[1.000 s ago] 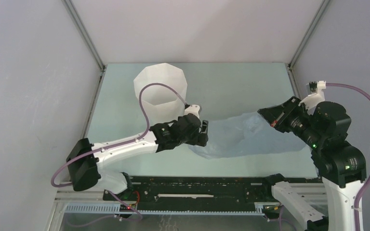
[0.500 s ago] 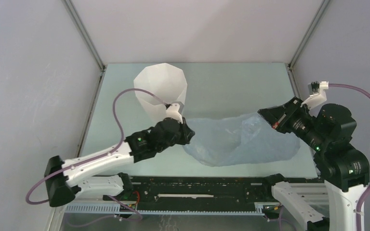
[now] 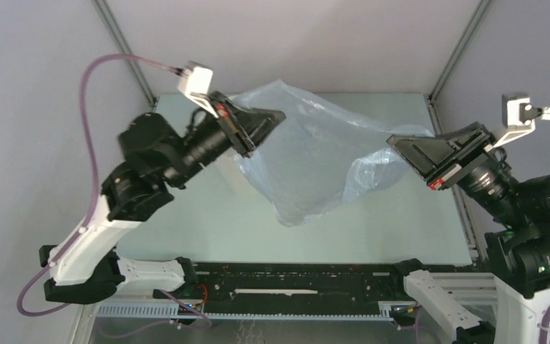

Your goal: Put the trash bags into the trash bin

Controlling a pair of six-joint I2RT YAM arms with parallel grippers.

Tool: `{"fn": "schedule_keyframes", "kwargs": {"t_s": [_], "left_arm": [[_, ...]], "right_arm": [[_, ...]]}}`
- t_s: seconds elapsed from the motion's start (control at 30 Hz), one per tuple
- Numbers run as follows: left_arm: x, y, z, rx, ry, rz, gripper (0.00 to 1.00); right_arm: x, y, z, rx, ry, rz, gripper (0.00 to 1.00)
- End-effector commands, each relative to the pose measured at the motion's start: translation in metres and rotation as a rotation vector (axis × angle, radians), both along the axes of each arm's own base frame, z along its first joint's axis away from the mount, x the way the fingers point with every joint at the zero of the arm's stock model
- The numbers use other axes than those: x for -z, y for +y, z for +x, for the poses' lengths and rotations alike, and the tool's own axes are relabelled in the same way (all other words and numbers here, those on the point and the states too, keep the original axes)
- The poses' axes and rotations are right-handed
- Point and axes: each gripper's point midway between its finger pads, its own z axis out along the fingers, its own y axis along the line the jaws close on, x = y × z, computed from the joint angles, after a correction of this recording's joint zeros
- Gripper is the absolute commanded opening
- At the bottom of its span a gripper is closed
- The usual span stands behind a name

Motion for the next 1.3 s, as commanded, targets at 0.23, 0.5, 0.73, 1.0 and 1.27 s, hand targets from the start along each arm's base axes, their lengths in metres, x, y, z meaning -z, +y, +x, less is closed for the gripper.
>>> {"fn": "schedule_keyframes", "kwargs": {"t_s": [0.23, 0.5, 0.73, 1.0, 1.27], "left_arm": [[-0.137, 0.152, -0.015, -0.378, -0.309, -0.155, 0.00], [-0.166, 0.238, -0.030, -0.592, -0.381, -0.201, 0.00], [-0.165, 0.213, -0.006, -0.652, -0.407, -0.065, 0.00], [-0.167, 0.133, 0.040, -0.609, -0.422, 0.020, 0.00], [-0.132, 0.092, 0.078, -0.619, -0.322, 0.078, 0.00]], "right_arm": [[-0.125, 0.086, 0.010, -0.451, -0.178, 0.239, 0.00], [-0.147, 0.165, 0.021, -0.762, -0.025, 0.372, 0.00], [-0.104, 0.165, 0.049, -0.686, 0.088, 0.363, 0.00], [-0.032, 0.122, 0.094, -0.501, 0.272, 0.357, 0.00], [0.064, 0.126, 0.105, -0.501, 0.661, 0.190, 0.00]]}}
